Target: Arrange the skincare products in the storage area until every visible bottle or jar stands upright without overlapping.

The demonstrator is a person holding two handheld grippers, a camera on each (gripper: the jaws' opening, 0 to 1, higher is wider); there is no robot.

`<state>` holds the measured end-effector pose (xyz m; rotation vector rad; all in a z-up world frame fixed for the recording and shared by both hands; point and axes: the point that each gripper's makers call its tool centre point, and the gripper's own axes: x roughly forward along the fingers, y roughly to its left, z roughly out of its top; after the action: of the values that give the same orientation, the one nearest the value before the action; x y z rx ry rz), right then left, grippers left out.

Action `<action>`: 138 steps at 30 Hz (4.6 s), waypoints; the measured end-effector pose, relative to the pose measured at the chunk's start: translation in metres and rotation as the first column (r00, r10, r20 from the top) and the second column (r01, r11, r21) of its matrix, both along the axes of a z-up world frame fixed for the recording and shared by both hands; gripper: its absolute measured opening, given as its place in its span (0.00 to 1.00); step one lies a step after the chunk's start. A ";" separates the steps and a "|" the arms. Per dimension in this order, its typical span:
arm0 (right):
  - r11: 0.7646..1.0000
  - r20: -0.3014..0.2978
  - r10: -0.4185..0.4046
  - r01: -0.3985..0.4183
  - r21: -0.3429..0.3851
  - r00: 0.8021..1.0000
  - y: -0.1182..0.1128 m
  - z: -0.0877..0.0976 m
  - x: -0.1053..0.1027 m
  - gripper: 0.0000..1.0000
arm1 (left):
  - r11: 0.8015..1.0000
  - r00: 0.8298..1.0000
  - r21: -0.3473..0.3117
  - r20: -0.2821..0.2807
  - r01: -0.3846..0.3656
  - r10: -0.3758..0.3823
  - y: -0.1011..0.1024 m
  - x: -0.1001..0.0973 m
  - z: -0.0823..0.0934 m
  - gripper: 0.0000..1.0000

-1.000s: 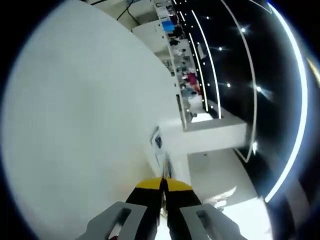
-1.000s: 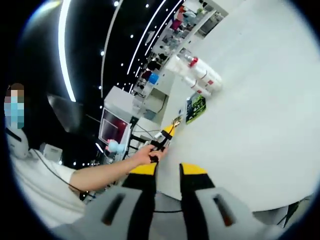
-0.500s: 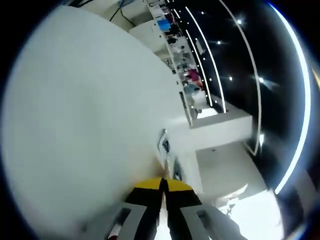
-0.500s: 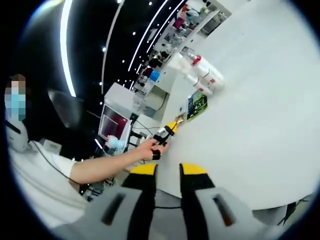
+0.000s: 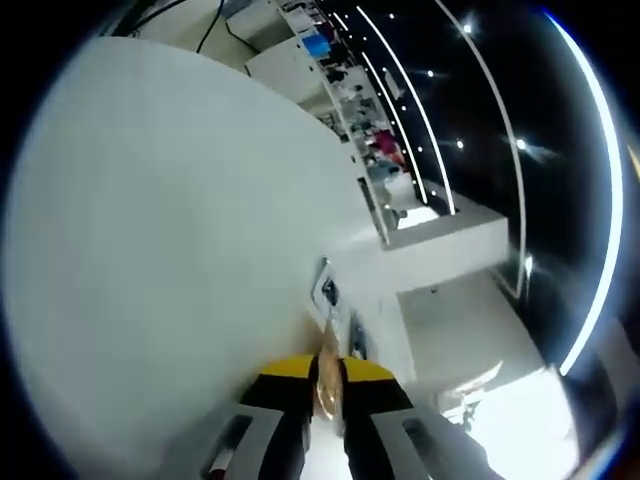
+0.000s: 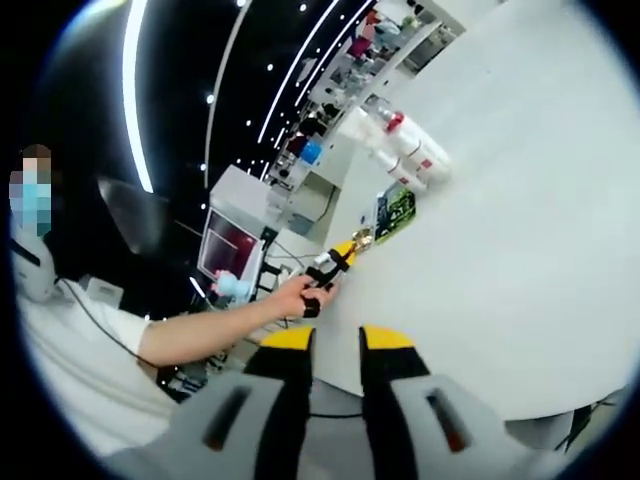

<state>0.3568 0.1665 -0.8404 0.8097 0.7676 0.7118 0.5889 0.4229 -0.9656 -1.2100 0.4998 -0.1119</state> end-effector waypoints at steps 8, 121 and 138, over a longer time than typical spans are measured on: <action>1.000 0.007 0.007 -0.007 -0.004 1.000 0.001 0.000 -0.001 0.19 | 1.000 1.000 0.017 -0.004 0.009 -0.009 0.002 -0.003 0.001 0.17; 0.898 0.496 0.048 0.180 -0.402 0.867 -0.015 0.016 0.031 0.98 | 0.472 0.834 0.876 0.184 0.101 -0.520 -0.039 -0.199 0.141 0.99; 0.898 0.490 0.084 0.147 -0.415 0.868 -0.008 0.014 0.026 0.98 | 0.486 0.869 0.868 0.163 0.099 -0.468 -0.026 -0.210 0.132 0.99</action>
<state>0.3825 0.1581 -0.8269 0.1987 0.4116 0.6440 0.3785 0.3973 -0.8337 -0.0903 0.3274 -0.3525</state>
